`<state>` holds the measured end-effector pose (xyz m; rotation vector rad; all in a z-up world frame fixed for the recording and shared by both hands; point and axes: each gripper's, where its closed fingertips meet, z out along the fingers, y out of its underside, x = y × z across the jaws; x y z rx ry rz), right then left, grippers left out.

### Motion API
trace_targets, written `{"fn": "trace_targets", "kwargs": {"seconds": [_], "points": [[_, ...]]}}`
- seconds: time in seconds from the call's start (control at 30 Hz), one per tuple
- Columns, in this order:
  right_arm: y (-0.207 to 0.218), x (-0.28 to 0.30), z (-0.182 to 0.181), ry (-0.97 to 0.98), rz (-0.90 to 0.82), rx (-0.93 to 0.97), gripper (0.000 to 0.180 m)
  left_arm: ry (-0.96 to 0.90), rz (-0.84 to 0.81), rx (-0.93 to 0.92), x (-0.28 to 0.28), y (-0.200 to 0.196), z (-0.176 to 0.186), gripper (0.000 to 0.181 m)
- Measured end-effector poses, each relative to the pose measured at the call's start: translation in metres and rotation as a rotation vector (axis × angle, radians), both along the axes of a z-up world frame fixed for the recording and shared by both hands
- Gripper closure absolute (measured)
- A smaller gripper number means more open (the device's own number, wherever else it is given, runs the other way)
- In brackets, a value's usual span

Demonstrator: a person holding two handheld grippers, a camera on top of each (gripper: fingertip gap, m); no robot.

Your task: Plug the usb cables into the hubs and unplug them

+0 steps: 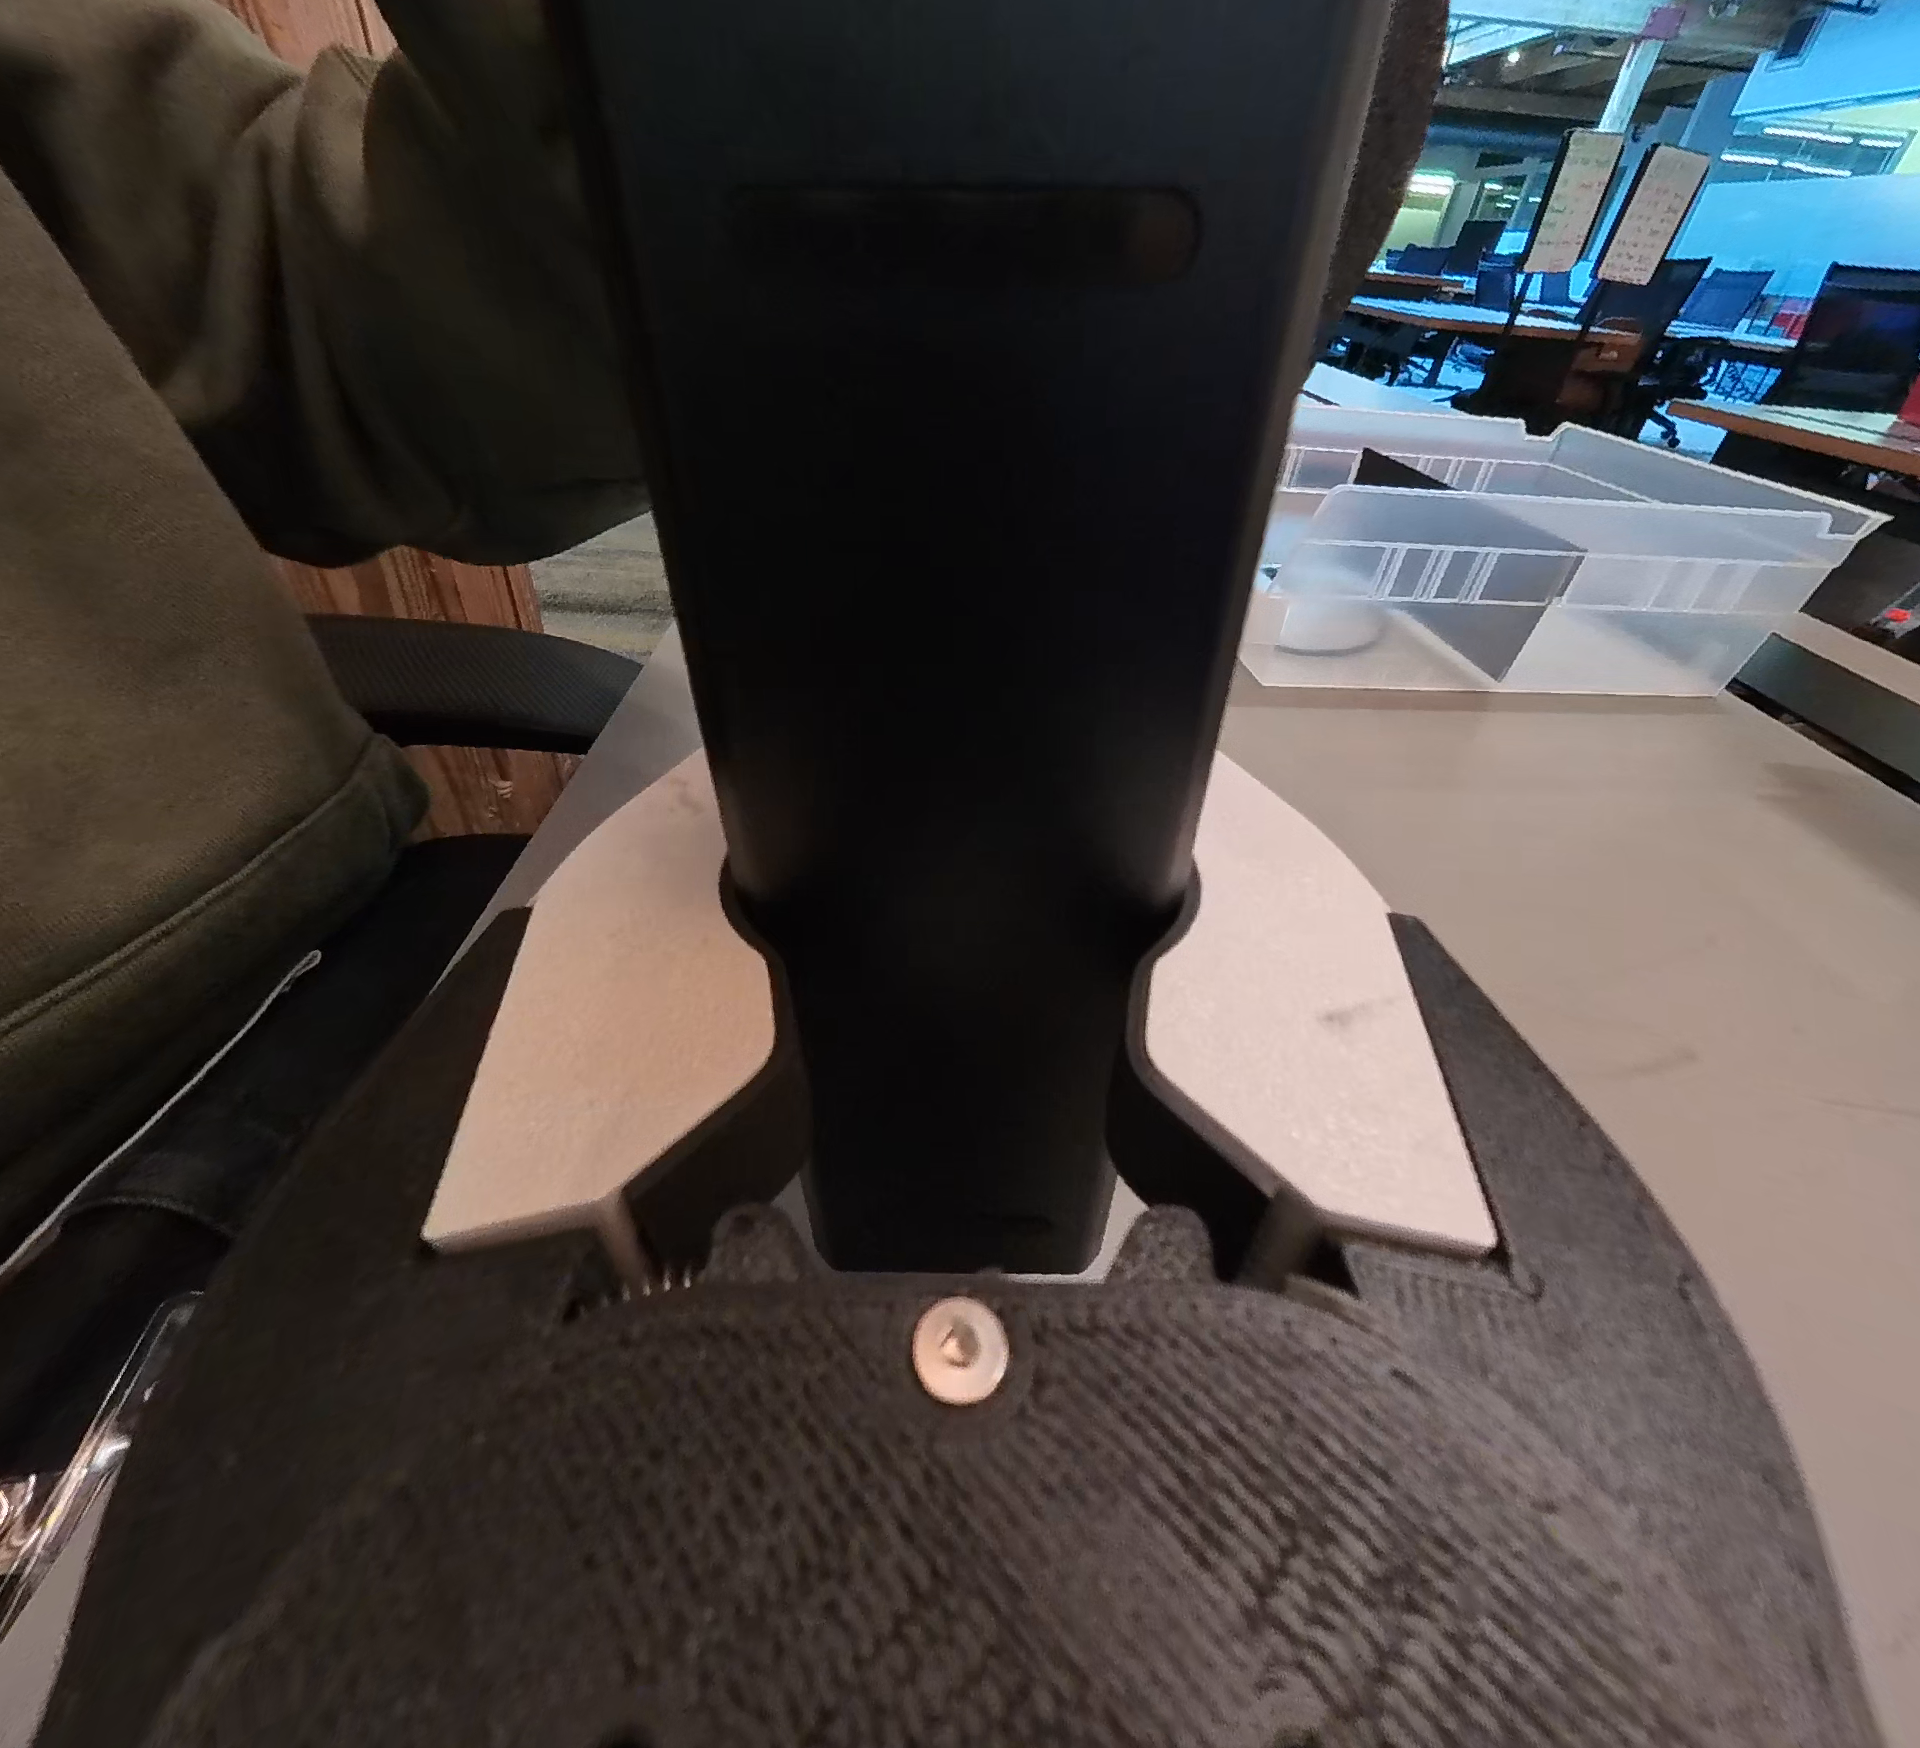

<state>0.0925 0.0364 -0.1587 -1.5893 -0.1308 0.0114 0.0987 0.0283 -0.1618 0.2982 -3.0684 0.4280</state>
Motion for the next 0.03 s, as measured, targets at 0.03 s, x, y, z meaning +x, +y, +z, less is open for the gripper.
{"fn": "trace_targets", "kwargs": {"seconds": [0.03], "points": [[0.0,-0.0001,0.0001,0.0,0.001,0.001,0.107,-0.001,0.003,0.002,0.0005,-0.0001,0.0,0.177]]}}
